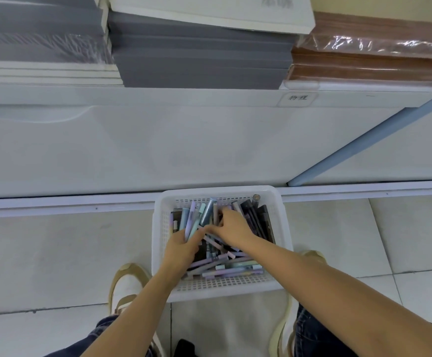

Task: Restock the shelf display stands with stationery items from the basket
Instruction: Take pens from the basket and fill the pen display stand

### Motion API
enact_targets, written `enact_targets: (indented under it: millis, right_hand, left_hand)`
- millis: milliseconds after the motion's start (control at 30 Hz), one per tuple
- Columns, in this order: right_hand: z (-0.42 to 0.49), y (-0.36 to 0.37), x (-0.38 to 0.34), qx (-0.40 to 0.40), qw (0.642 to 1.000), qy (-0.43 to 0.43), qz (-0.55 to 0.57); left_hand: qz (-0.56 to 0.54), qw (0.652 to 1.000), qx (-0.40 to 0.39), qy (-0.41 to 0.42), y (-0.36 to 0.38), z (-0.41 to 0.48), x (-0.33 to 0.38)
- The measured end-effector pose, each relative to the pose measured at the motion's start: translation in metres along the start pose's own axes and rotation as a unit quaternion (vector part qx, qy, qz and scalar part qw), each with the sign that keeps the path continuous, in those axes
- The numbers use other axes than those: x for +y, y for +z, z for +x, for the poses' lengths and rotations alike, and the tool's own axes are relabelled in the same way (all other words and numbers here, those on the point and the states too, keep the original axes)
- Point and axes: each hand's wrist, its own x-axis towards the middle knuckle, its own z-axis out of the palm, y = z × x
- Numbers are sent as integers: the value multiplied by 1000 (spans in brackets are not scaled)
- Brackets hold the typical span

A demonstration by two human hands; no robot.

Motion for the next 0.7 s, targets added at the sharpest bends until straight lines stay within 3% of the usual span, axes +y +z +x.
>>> enact_targets:
  millis: [200,433,567,700]
  right_hand:
    - [8,4,2,-38,997,14,-62]
    - [-8,-41,9,-4,997,-67,43]
    - [-18,-59,7,-56,991,-80,96]
    - [-28,-63,-4,-156,968,-90,173]
  left_hand:
    - [1,999,25,-19,-3,1,-3]
    - [6,999,36,20,4,2,0]
    - [39,996,51,63,8,5,7]
    - [16,998,-23,48,12,2,16]
